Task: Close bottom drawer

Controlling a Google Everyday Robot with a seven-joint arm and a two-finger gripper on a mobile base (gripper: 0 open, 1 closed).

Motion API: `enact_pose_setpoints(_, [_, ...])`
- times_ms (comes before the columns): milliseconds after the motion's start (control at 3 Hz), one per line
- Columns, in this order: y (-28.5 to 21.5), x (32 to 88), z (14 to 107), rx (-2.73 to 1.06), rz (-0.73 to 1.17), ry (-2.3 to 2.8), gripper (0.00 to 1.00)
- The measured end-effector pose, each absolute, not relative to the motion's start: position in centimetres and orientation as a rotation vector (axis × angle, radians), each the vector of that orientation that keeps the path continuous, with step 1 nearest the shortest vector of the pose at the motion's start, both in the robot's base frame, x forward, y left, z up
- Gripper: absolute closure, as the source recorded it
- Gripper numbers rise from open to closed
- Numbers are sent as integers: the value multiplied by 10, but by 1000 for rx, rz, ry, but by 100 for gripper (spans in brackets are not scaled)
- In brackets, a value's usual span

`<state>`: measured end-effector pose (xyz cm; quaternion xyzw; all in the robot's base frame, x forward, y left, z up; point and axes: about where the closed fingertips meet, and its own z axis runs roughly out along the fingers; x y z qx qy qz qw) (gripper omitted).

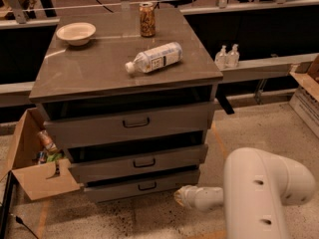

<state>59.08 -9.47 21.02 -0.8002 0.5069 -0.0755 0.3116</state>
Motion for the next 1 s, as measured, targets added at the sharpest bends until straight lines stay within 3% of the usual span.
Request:
enact_pose_setpoints(667, [-110, 562, 275, -2131, -98, 1382, 100])
enact_pose_setpoints(1000, [-110, 559, 273, -2143, -86, 1383, 83])
